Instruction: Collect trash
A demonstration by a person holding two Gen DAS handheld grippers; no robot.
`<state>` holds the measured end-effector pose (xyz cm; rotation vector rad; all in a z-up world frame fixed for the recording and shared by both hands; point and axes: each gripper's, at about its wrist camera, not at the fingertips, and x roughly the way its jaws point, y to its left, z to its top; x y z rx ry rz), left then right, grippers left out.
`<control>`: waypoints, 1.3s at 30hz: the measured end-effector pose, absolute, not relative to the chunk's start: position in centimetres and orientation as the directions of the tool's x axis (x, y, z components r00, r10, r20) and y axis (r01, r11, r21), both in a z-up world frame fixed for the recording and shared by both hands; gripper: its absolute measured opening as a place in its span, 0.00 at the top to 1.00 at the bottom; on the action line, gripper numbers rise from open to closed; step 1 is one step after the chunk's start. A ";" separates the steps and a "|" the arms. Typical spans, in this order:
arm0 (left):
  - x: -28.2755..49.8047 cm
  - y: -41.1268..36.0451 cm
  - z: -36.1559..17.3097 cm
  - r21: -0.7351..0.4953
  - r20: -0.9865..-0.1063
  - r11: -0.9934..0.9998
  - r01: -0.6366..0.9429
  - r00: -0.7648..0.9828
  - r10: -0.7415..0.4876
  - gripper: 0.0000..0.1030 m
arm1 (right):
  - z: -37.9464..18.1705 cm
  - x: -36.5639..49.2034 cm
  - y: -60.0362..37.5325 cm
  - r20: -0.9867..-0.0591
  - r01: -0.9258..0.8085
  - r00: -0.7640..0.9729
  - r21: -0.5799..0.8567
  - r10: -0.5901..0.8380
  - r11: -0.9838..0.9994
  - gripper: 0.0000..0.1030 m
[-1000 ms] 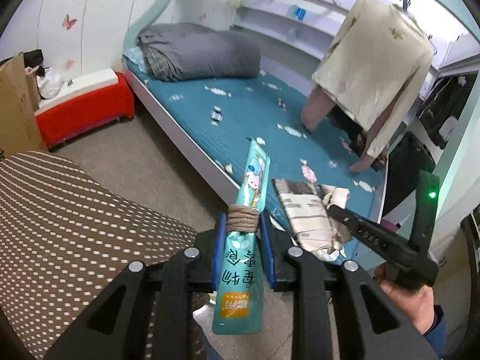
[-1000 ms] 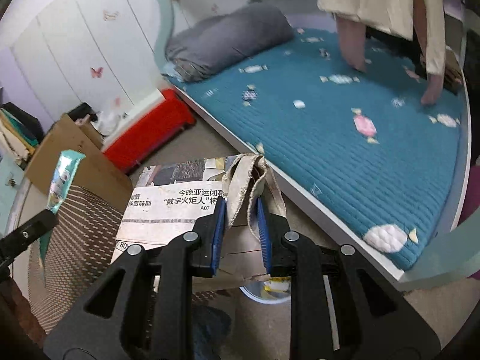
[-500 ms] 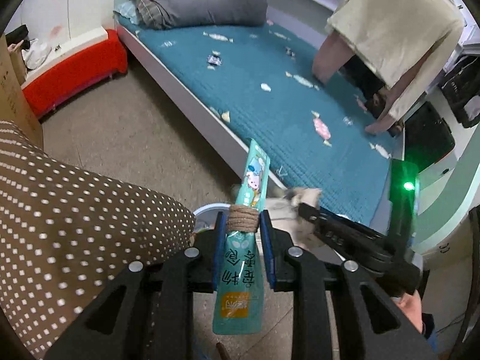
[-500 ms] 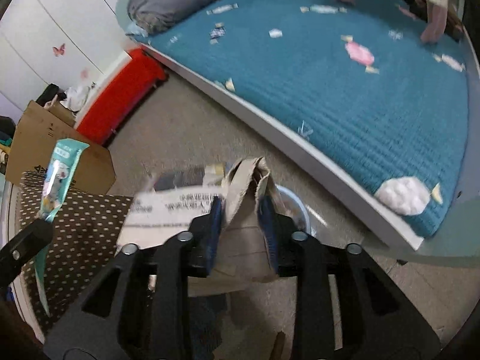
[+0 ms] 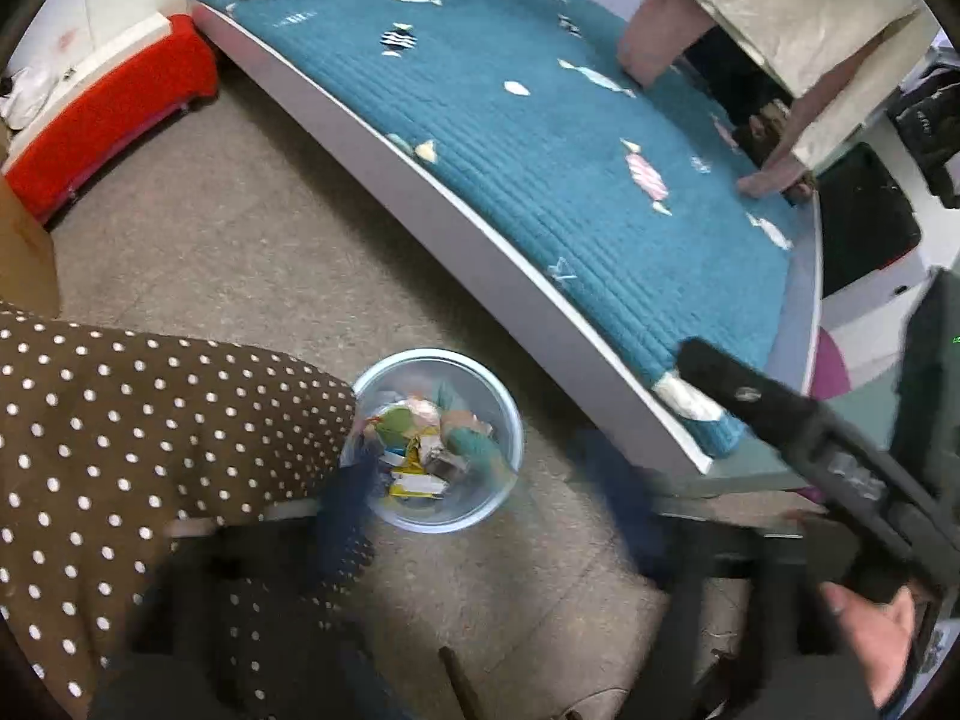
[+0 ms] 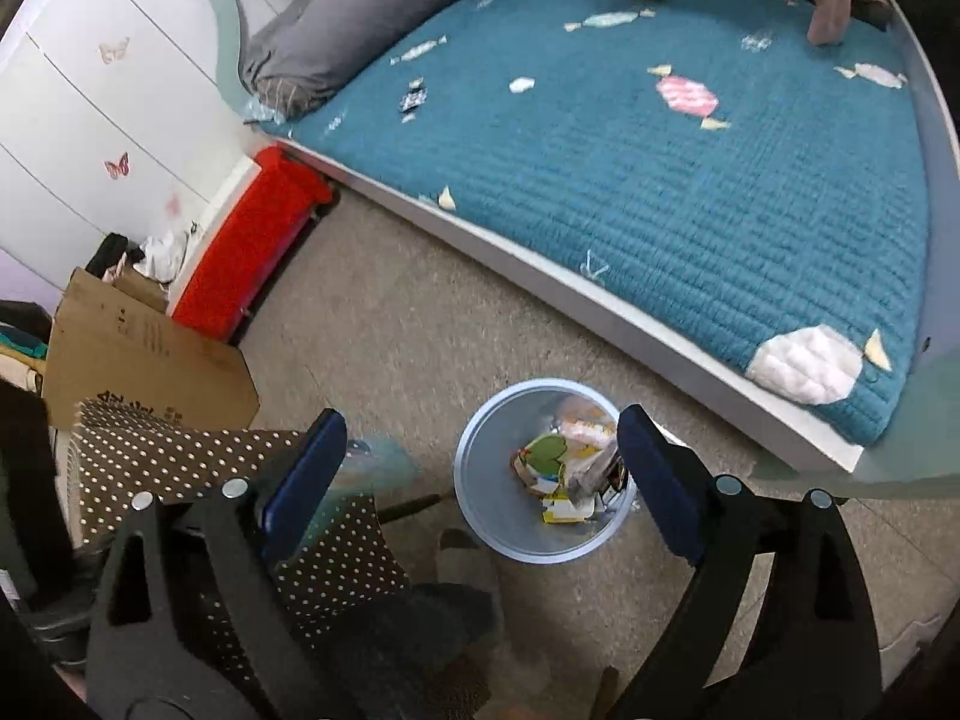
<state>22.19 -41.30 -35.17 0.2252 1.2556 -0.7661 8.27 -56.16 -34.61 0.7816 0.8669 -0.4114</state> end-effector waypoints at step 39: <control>10.4 -14.9 -8.1 0.067 -0.498 0.942 0.329 0.829 -0.255 0.06 | -6.9 4.0 -34.2 -0.522 0.299 0.842 0.240 -0.137 0.924 0.06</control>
